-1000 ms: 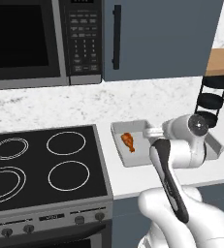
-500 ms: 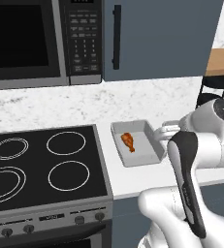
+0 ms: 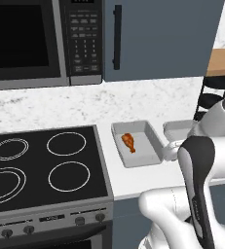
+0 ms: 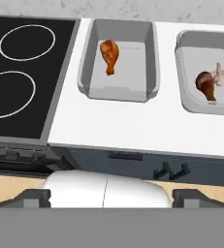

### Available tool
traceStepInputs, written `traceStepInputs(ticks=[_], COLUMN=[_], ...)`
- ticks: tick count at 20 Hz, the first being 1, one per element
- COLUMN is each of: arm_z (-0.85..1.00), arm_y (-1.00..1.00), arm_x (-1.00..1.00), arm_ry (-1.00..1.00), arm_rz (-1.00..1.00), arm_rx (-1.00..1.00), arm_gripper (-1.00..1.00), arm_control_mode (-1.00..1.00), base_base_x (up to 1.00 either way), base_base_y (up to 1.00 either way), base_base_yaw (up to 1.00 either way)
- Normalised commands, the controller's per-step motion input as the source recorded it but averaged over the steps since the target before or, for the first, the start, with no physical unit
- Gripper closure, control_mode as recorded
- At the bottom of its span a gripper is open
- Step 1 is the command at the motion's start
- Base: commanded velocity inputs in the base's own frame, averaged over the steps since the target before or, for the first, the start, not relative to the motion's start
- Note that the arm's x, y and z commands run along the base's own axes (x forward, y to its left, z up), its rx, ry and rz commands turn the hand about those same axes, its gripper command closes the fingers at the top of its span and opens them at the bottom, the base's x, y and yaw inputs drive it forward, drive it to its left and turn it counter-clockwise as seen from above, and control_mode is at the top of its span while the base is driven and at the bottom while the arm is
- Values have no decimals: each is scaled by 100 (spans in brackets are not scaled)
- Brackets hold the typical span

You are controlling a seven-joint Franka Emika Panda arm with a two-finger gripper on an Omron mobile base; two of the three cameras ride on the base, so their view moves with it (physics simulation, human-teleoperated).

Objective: Place one garlic and one chicken drumstick in each tupperware on the nearby counter, to pack two identical lunches.

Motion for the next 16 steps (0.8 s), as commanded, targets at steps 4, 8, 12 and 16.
traceStepInputs(ticks=[4, 8, 12, 16], arm_z=[0, 0, 0, 0], arm_y=[0, 0, 0, 0], arm_x=[0, 0, 0, 0], arm_ry=[0, 0, 0, 0], arm_rz=[0, 0, 0, 0], arm_rx=[0, 0, 0, 0], arm_gripper=[-100, -100, -100, -100], arm_control_mode=[100, 100, 100, 100], base_base_x=[-39, -79, -57, -34], base_base_y=[-4, -80, -100, -100], base_base_yaw=[-1, -17, -25, -22])
